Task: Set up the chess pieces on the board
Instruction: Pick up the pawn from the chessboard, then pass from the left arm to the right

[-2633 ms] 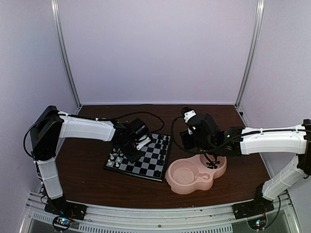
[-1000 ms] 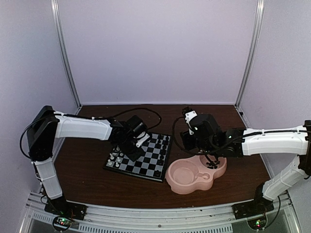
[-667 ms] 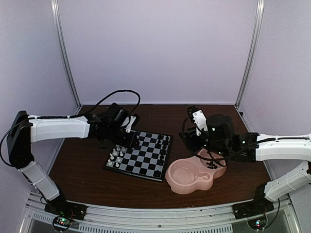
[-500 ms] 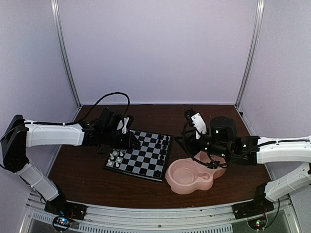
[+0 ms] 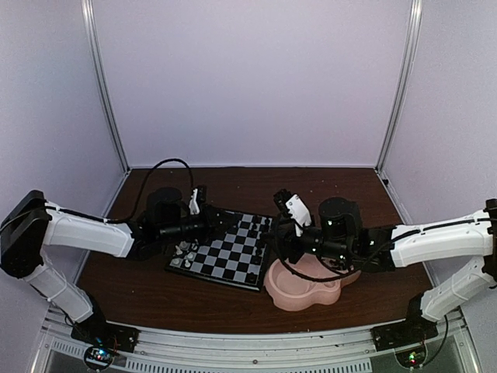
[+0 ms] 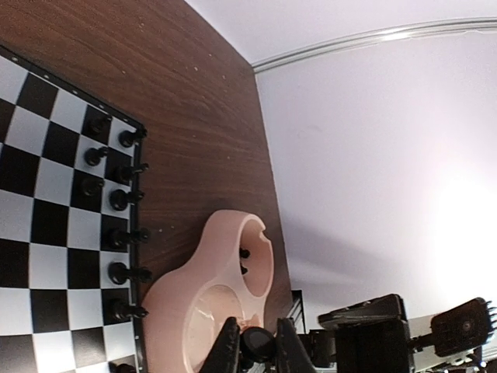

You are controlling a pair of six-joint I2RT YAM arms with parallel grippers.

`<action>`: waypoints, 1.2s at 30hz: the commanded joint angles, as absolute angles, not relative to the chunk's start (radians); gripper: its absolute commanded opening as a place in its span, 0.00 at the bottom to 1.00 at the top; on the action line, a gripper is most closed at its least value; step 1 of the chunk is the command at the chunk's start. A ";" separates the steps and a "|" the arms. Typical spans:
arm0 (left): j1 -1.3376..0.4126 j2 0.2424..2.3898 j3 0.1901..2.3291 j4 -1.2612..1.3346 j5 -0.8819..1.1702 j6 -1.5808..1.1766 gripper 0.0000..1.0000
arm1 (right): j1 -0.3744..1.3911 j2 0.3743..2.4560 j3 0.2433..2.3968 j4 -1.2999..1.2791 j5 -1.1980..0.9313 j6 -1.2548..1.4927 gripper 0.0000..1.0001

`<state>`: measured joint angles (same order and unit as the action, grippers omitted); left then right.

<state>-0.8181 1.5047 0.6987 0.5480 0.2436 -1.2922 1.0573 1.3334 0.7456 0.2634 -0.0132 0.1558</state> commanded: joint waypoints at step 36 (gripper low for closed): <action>-0.949 1.725 0.721 1.013 0.188 -1.540 0.09 | 1.039 1.491 0.822 0.331 0.005 0.204 0.40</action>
<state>-0.9390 1.7092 0.6941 0.9482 0.1902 -1.5372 1.0527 1.4761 0.7910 0.3317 0.0387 0.1719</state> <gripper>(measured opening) 0.132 0.404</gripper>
